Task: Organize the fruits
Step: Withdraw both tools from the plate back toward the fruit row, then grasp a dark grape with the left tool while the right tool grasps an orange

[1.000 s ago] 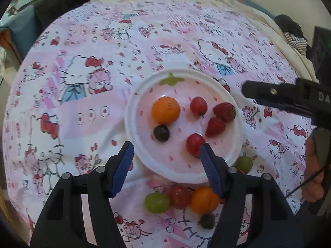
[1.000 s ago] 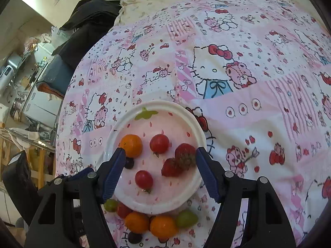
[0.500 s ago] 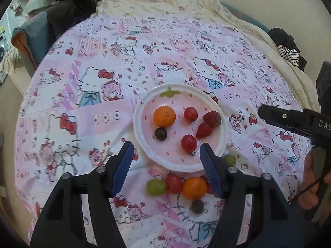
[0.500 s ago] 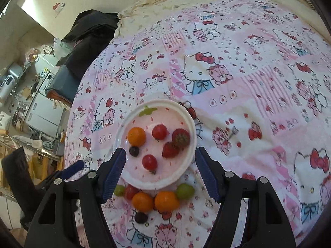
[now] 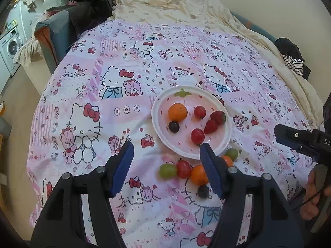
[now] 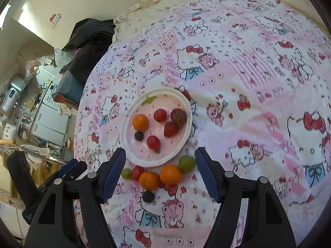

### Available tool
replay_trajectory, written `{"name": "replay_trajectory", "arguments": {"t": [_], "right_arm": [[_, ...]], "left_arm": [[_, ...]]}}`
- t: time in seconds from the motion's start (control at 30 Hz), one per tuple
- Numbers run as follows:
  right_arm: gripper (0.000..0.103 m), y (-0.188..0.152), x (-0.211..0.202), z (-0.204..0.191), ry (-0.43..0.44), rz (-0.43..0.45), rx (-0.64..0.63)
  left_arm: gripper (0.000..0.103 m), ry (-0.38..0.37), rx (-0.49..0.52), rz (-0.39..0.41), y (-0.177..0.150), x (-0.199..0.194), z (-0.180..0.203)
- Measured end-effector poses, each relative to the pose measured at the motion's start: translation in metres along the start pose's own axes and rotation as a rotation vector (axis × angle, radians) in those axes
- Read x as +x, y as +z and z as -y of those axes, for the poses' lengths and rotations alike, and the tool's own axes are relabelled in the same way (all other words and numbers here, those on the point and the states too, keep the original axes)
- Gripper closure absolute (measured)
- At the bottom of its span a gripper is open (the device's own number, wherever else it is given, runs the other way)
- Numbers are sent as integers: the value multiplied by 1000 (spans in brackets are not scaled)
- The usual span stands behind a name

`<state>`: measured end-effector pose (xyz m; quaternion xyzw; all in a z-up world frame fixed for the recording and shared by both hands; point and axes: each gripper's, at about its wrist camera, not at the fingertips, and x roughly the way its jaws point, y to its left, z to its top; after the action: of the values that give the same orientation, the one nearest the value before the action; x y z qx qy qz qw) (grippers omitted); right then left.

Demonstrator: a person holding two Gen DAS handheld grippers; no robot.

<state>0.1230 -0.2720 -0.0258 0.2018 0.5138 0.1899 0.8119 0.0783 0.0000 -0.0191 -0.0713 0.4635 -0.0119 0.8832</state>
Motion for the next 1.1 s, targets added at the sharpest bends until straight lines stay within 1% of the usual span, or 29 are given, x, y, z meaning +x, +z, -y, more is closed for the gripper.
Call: {"name": "replay_trajectory", "arguments": {"t": [0.17, 0.3, 0.4, 0.5, 0.53, 0.6, 0.7, 0.77, 0.87, 0.9, 0.97, 1.0, 1.03, 1.07, 1.1], "right_arm": [[31, -13, -2, 1, -1, -19, 8], [31, -22, -3, 5, 23, -34, 43], [31, -26, 0, 7, 14, -49, 53], [31, -28, 7, 10, -4, -64, 57], [31, -29, 9, 11, -10, -73, 60], [31, -29, 13, 14, -12, -82, 70], [31, -28, 15, 17, -19, -88, 80], [31, -28, 16, 19, -19, -93, 85], [31, -26, 17, 22, -15, -94, 95], [31, -26, 16, 23, -12, -94, 98], [31, -24, 15, 24, -9, -92, 103], [31, -24, 14, 25, -7, -90, 106], [31, -23, 13, 26, -6, -89, 108], [31, -22, 13, 28, -5, -89, 111], [31, -22, 13, 28, -3, -90, 115]], "left_arm": [[40, 10, -10, -14, -12, -3, -2], [40, -6, -32, -36, -19, -2, -5], [40, 4, -20, -52, -26, 2, -4], [40, -5, -3, -97, -35, 13, -1], [40, -12, 4, -122, -39, 19, 1], [40, -37, 24, -171, -47, 33, 11], [44, -72, 69, -230, -61, 51, 29], [51, -97, 99, -283, -70, 67, 45], [57, -112, 108, -330, -77, 86, 59], [59, -115, 107, -341, -78, 91, 62], [65, -108, 107, -331, -78, 96, 65], [69, -113, 110, -323, -76, 99, 67], [79, -121, 112, -331, -76, 101, 68], [85, -118, 118, -340, -75, 104, 69], [86, -121, 116, -350, -75, 105, 70]]}}
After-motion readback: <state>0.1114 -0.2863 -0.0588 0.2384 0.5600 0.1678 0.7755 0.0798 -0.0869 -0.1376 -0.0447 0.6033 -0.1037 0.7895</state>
